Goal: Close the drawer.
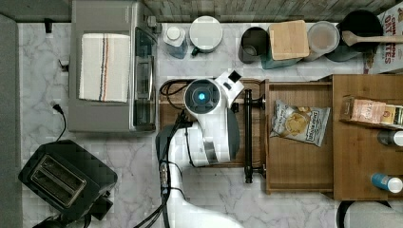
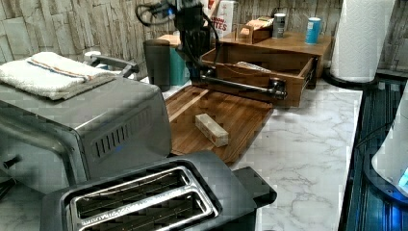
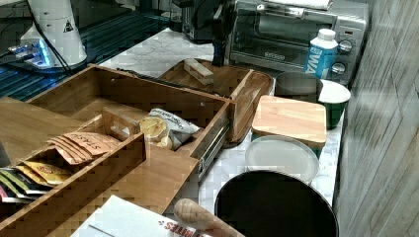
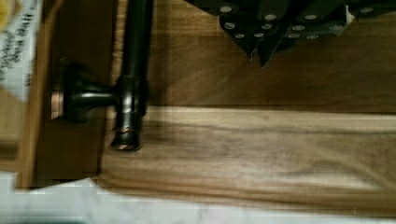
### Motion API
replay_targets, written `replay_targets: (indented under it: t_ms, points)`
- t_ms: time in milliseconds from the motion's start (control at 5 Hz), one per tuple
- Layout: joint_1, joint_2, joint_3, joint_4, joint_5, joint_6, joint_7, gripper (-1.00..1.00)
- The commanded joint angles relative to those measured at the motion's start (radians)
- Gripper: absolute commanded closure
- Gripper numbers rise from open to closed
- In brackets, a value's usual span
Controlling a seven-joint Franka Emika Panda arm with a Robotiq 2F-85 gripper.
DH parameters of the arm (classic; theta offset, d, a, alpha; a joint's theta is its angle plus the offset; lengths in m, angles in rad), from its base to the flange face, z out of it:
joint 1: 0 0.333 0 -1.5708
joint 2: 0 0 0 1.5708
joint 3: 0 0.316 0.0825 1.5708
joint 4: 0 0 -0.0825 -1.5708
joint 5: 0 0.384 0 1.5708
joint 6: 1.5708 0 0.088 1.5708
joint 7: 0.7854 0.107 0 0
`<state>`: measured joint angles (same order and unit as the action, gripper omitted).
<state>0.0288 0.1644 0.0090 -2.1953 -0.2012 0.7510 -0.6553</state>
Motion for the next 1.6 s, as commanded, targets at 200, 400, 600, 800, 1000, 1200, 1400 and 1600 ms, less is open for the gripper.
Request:
replay_targets:
  t_ms: [200,400,600,800,1000,1200,1400,1600]
  points:
    - [-0.075,-0.015,-0.076,-0.182,0.007,0.189,-0.031,1.00]
    - [-0.109,-0.015,-0.090,-0.167,0.032,0.191,-0.105,1.00]
    - [-0.235,-0.012,-0.031,-0.129,0.040,0.194,-0.215,1.00]
    - [-0.254,-0.004,-0.093,-0.085,0.118,0.238,-0.402,1.00]
    - [-0.331,0.030,-0.112,0.036,0.176,0.170,-0.556,1.00]
    - [-0.398,0.071,-0.123,0.141,0.226,0.124,-0.691,1.00]
    - [-0.464,0.062,-0.146,0.200,0.235,0.097,-0.793,1.00]
    - [-0.535,0.119,-0.164,0.312,0.328,0.065,-0.944,1.00]
